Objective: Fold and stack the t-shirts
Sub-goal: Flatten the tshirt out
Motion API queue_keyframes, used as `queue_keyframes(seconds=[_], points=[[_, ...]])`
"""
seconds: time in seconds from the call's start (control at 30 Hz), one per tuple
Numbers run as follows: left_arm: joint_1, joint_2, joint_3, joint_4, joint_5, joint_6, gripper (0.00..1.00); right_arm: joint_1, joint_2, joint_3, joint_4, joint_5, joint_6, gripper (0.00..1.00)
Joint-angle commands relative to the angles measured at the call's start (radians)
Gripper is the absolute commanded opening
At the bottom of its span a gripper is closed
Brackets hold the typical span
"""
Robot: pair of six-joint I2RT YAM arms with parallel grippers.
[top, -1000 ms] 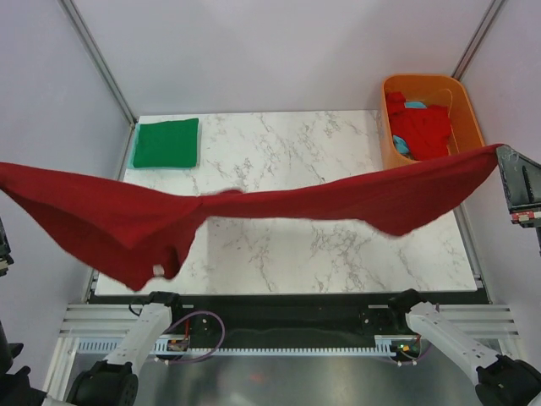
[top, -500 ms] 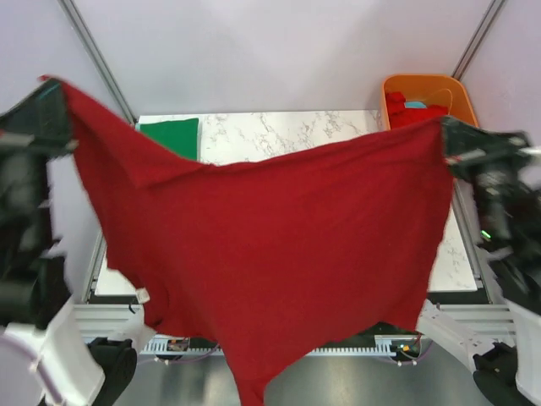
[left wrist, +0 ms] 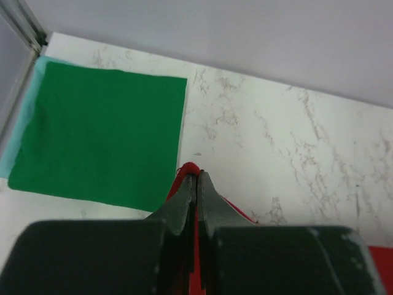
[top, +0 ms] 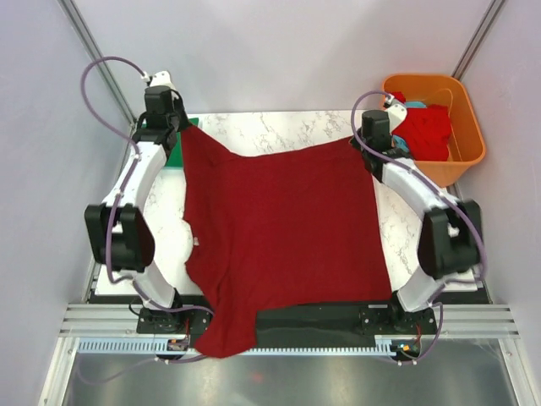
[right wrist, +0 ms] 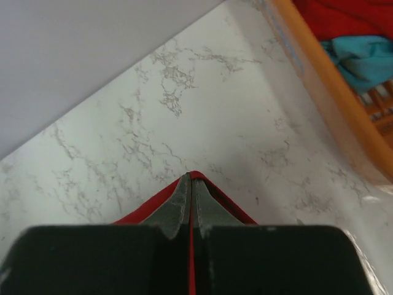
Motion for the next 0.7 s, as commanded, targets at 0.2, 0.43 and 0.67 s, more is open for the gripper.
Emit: queue_keyframes(seconds=[0.2, 0.43, 0.67], points=[[0.024, 0.294, 0.253, 0.143, 0.158, 0.035, 0.02, -0.067, 0.501, 0.360, 0.228, -0.300, -0.058, 0.00], [0.044, 0.351, 0.273, 0.142, 0.226, 0.000, 0.02, -0.084, 0.607, 0.467, 0.225, -0.331, -0.067, 0.00], [0.058, 0.308, 0.292, 0.142, 0.166, -0.011, 0.02, -0.101, 0.582, 0.566, 0.159, -0.377, -0.122, 0.00]])
